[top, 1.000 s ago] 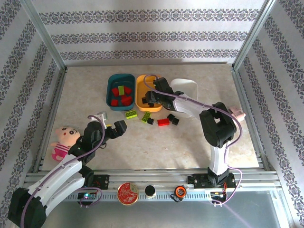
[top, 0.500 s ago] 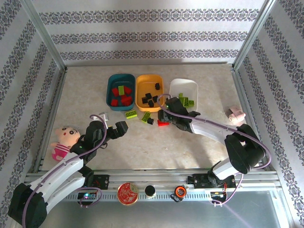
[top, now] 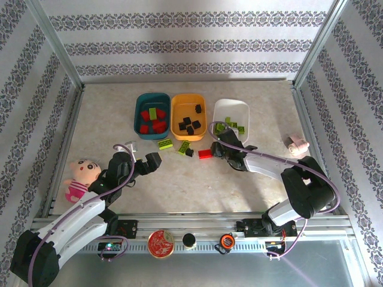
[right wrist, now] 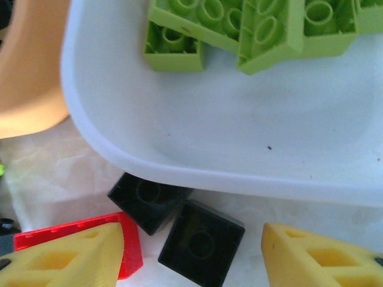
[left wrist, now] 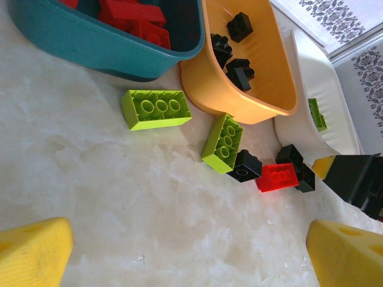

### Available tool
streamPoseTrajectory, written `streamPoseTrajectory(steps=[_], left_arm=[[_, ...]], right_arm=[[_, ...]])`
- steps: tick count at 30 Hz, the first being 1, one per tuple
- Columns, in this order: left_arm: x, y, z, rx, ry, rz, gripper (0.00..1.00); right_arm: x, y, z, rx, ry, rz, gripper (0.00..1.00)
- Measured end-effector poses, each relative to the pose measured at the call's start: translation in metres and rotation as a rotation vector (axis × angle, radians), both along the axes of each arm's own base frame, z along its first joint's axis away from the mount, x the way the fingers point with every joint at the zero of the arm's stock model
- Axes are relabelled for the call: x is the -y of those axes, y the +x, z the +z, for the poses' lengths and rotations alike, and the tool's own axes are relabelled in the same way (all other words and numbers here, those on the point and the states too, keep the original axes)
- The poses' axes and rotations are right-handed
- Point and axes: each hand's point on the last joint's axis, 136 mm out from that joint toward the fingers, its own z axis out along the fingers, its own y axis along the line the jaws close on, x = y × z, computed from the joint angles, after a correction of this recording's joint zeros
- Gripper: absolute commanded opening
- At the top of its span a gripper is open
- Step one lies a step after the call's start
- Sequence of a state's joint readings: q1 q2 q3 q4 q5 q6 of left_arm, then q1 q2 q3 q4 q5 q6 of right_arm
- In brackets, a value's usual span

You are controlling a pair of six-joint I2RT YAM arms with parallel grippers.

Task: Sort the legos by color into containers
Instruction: Pick up the lego from the center of the table.

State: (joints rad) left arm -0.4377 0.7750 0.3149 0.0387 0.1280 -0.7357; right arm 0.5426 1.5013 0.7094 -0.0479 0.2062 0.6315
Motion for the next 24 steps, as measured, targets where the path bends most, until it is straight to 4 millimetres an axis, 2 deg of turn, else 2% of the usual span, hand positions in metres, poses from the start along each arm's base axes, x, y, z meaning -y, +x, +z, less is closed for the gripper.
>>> streamPoseTrajectory(steps=[10,16,22,24], left_arm=[[-0.001,-0.002,-0.003,-0.004,0.002,0.000,1.00],[-0.001,-0.002,-0.003,-0.004,0.002,0.001,1.00],[-0.001,-0.002,-0.005,-0.001,0.000,0.001,1.00],[-0.001,-0.003,-0.008,-0.005,0.002,0.001,1.00]], right_arm=[[0.024,-0.007,-0.020,-0.035,-0.001,-0.084,0.45],[0.023,-0.010,-0.020,-0.019,0.035,-0.100,0.41],[0.021,-0.040,-0.021,-0.034,0.054,-0.069,0.41],[0.015,-0.052,-0.020,-0.045,0.051,-0.038,0.46]])
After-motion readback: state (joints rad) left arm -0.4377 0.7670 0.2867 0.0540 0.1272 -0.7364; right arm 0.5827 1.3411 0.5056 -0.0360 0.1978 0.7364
